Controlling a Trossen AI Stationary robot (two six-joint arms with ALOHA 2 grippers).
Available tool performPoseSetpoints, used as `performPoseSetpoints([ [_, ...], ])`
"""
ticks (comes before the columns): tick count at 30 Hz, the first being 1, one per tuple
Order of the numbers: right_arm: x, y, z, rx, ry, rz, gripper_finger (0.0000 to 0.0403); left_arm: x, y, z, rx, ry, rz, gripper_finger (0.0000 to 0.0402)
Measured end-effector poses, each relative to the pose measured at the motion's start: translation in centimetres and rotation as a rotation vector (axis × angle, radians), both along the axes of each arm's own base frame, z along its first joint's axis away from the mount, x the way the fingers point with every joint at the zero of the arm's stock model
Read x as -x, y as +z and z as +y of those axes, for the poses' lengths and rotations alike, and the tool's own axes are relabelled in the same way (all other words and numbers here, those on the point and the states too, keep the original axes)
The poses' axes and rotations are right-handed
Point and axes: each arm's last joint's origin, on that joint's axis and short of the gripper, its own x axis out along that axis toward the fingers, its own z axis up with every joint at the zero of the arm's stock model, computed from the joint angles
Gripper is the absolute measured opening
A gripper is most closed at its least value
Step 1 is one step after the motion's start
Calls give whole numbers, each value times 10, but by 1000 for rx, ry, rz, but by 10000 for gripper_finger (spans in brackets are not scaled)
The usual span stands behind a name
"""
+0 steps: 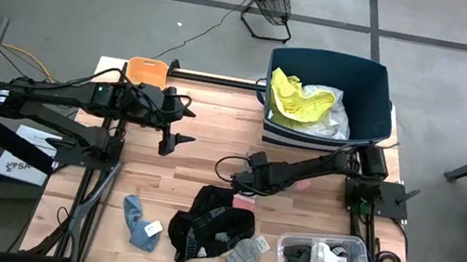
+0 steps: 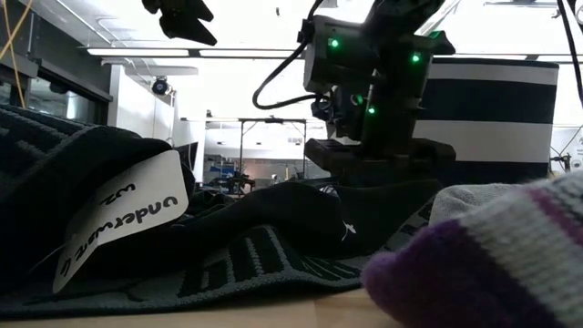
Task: Pick & Place Cloths
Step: Put the gray and pink sock into the yellow bin
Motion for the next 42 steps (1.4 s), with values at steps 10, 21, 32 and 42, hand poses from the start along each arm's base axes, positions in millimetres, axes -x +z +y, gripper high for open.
performPoseSetpoints([
  [10,-1,-3,-1,-45,21,15,311,0,0,0,0,0,1,340],
  [21,-3,-5,-2,-84,47,16,211,0,0,0,2,2,0,340],
  [32,-4,-5,-3,-102,97,27,97,0,0,0,2,2,0,340],
  [42,-9,-5,-2,-69,187,6,9,0,0,0,6,4,-1,340],
])
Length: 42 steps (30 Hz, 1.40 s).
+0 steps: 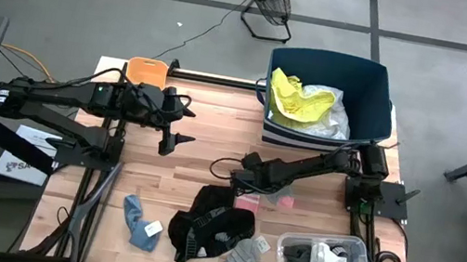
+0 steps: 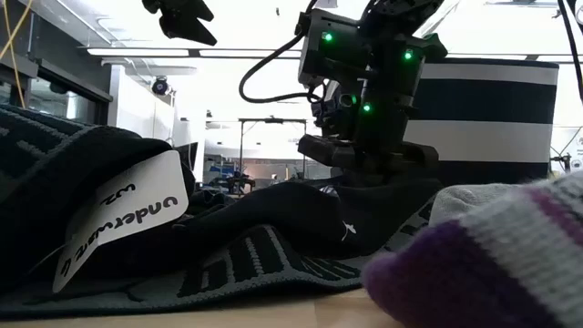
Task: Pick & Place Cloths
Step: Put the gray and pink sock into the yellow bin
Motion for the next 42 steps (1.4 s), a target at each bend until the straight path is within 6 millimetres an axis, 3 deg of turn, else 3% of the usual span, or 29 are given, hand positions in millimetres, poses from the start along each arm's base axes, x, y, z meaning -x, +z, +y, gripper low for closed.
performPoseSetpoints([
  [10,3,15,11,70,51,-52,6,0,0,0,3,2,-1,340],
  [24,8,73,26,186,165,-254,5,0,0,0,17,11,-6,340],
  [37,17,136,44,428,321,-479,5,-4,-2,0,17,12,4,340],
  [42,15,149,47,530,388,-522,5,-14,-8,1,28,26,18,340],
])
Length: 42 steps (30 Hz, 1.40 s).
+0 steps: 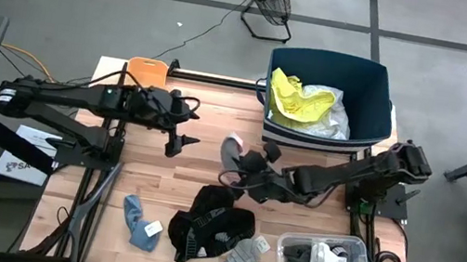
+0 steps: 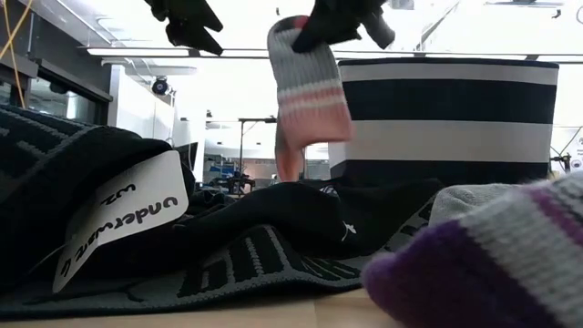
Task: Pick & Place Cloths
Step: Put the gray and pink sock into the yellow bin
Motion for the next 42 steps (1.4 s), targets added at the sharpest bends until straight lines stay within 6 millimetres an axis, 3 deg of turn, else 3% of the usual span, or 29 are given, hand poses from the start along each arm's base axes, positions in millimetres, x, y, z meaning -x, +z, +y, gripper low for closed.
performPoseSetpoints([
  [20,-5,13,0,198,64,-4,5,-34,-21,3,-41,-9,66,340],
  [28,-6,14,-3,274,58,24,5,-43,-11,1,-8,-80,-75,340],
  [42,-15,38,2,369,164,-139,5,-48,1,-3,35,-197,-215,340],
])
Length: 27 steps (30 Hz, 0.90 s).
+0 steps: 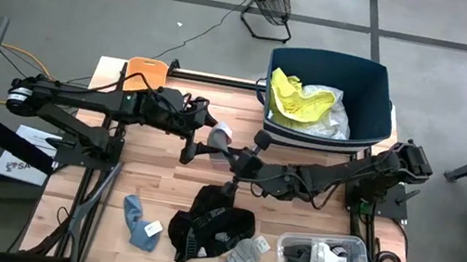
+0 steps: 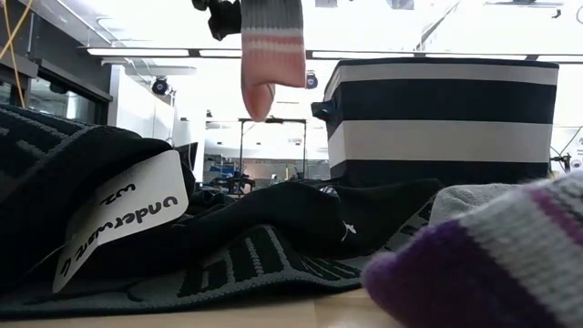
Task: Pick & Place Cloths
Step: Put the gray and pink sock into the yellow bin
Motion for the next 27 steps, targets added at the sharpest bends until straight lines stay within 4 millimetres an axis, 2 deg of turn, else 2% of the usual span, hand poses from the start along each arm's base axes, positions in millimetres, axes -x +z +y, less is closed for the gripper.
performPoseSetpoints([
  [18,-1,17,-1,45,-61,-132,5,0,0,-1,16,-41,5,333],
  [22,-1,17,-3,37,-67,-141,5,0,0,-1,15,-41,5,288],
  [27,-1,18,-4,33,-69,-152,5,0,0,-1,12,-38,5,187],
])
